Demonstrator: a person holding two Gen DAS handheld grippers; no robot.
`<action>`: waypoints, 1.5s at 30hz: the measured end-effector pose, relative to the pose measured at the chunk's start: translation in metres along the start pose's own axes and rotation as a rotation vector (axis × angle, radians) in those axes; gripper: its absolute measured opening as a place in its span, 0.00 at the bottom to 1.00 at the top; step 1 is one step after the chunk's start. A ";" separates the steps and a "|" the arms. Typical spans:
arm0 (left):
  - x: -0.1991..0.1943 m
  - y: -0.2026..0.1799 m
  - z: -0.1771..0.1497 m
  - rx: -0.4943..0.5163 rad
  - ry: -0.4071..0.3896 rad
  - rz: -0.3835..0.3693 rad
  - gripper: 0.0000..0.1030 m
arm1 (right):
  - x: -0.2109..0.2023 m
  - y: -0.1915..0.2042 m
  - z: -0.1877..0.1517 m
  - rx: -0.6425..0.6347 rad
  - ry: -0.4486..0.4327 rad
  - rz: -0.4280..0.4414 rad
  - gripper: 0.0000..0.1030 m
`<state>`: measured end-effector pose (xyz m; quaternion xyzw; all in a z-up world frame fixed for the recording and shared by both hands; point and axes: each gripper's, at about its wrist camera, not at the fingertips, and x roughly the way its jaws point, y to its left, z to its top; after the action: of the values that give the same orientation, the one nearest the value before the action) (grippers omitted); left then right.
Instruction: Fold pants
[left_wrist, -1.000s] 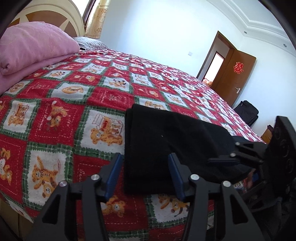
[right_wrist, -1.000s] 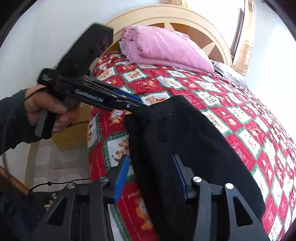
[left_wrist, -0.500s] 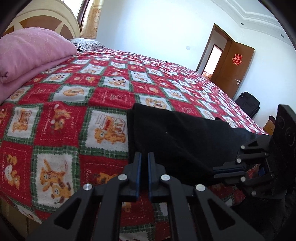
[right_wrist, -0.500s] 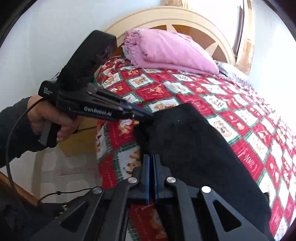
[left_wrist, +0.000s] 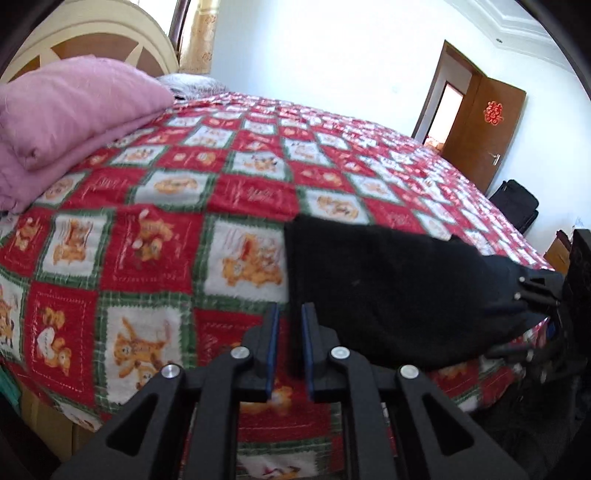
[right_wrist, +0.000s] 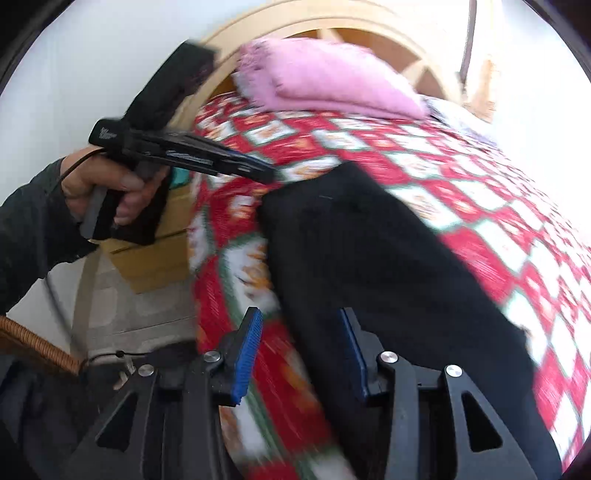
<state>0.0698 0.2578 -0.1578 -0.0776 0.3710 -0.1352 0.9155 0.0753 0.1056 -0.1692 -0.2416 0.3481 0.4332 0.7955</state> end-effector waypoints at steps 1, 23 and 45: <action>-0.001 -0.007 0.003 0.011 -0.010 -0.012 0.17 | -0.014 -0.012 -0.009 0.032 -0.001 -0.026 0.43; 0.048 -0.230 0.000 0.441 0.107 -0.419 0.46 | -0.401 -0.192 -0.353 1.234 -0.174 -0.832 0.43; 0.088 -0.328 -0.043 0.760 0.227 -0.426 0.46 | -0.405 -0.229 -0.404 1.387 -0.272 -0.770 0.43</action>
<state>0.0379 -0.0829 -0.1662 0.2046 0.3690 -0.4551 0.7841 -0.0224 -0.4988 -0.0998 0.2592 0.3300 -0.1607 0.8934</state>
